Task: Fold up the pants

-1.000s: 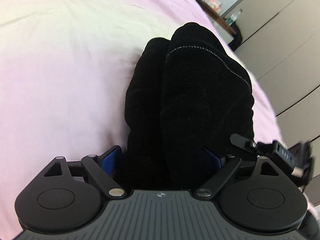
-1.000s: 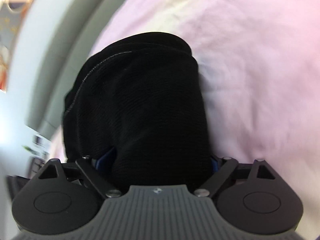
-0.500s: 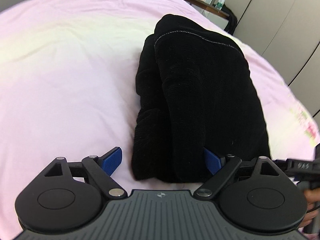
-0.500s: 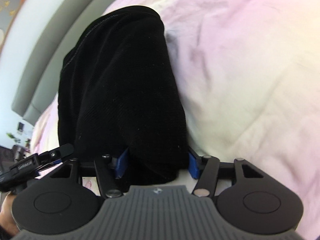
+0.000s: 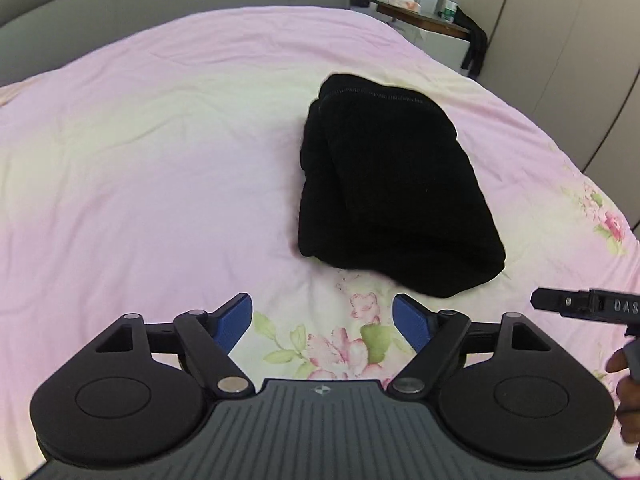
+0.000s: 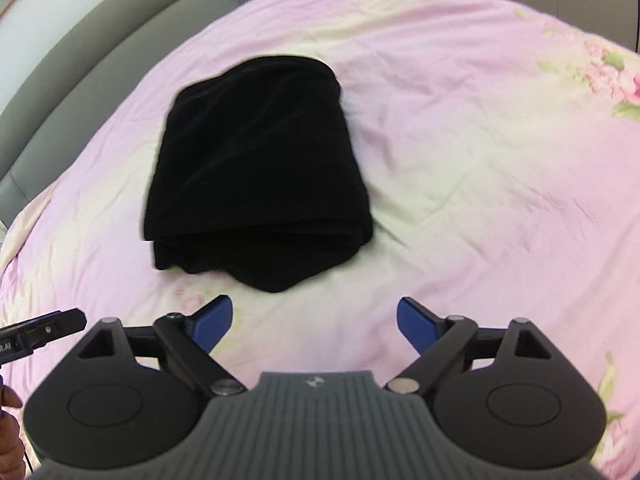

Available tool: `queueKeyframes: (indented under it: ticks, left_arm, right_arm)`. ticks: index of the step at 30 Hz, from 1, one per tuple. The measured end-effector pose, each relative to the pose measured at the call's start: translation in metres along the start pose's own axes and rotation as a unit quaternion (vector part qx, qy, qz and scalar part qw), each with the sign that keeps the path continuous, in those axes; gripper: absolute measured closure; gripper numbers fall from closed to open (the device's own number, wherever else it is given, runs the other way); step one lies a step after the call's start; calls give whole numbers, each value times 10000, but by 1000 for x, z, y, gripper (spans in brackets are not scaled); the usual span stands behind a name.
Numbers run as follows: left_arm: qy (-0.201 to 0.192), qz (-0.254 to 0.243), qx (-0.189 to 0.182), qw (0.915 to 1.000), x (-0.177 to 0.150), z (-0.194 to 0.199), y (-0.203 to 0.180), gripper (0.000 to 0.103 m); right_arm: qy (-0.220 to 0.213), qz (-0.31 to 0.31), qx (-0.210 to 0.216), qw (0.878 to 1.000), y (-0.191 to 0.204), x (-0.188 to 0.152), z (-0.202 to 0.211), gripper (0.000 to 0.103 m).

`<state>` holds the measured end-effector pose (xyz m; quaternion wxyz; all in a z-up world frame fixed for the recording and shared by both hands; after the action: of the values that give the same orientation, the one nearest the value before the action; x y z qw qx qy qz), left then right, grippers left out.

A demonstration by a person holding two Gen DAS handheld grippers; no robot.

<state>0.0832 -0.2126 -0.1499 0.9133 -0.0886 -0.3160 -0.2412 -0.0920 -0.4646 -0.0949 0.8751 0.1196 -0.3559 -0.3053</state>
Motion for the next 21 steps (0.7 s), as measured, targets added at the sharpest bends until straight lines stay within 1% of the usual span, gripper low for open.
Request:
queueKeyframes:
  ticks: [2, 3, 4, 5, 6, 8, 11, 15, 16, 17, 19, 21]
  left_arm:
    - [45, 47, 125, 9999, 6, 16, -1, 7]
    - [-30, 32, 152, 9999, 19, 15, -16, 7]
    - [-171, 10, 153, 9997, 23, 23, -19, 6]
    - [-315, -2, 179, 9993, 25, 32, -19, 1]
    - [-423, 4, 219, 9989, 27, 39, -19, 0]
    - [-540, -10, 228, 9983, 30, 47, -20, 0]
    - [-614, -34, 230, 9978, 32, 54, -27, 0]
    - [-619, -83, 251, 9977, 34, 61, -38, 0]
    - [-638, -108, 245, 9976, 34, 63, -41, 0]
    - [-673, -150, 262, 9973, 34, 66, -45, 0]
    - [-705, -247, 381, 9965, 34, 69, -50, 0]
    - [-702, -290, 503, 9958, 35, 71, -55, 0]
  right_arm:
    - [-112, 99, 27, 9999, 22, 5, 19, 12]
    - [-199, 164, 45, 9997, 33, 6, 26, 12]
    - [-330, 248, 53, 9991, 48, 7, 33, 9]
    - [-470, 333, 32, 9983, 58, 8, 42, 8]
    - [-611, 406, -12, 9973, 67, 10, 56, 5]
    - [-834, 543, -46, 9950, 84, 13, 72, 5]
    - [-1110, 688, -118, 9914, 103, 17, 95, 5]
    - [-1476, 773, -471, 9849, 118, 22, 119, 5]
    - [-1482, 761, -565, 9844, 120, 22, 122, 5]
    - [-1392, 775, -652, 9851, 122, 21, 123, 5]
    - [-1292, 800, -732, 9857, 124, 20, 123, 5]
    - [-1325, 824, -779, 9847, 125, 18, 127, 5]
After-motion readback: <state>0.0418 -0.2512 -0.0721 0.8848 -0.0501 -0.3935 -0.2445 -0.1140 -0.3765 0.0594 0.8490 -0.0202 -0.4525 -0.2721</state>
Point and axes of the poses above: each gripper's, at about its wrist camera, not at the fingertips, and z roughly against the way its jaws point, y to its left, x to its top, the point moved 8 cm from there along -z, roughly the way its jaws point, and after that the axes turned 9 degrees about x, right-handed, at the moved point
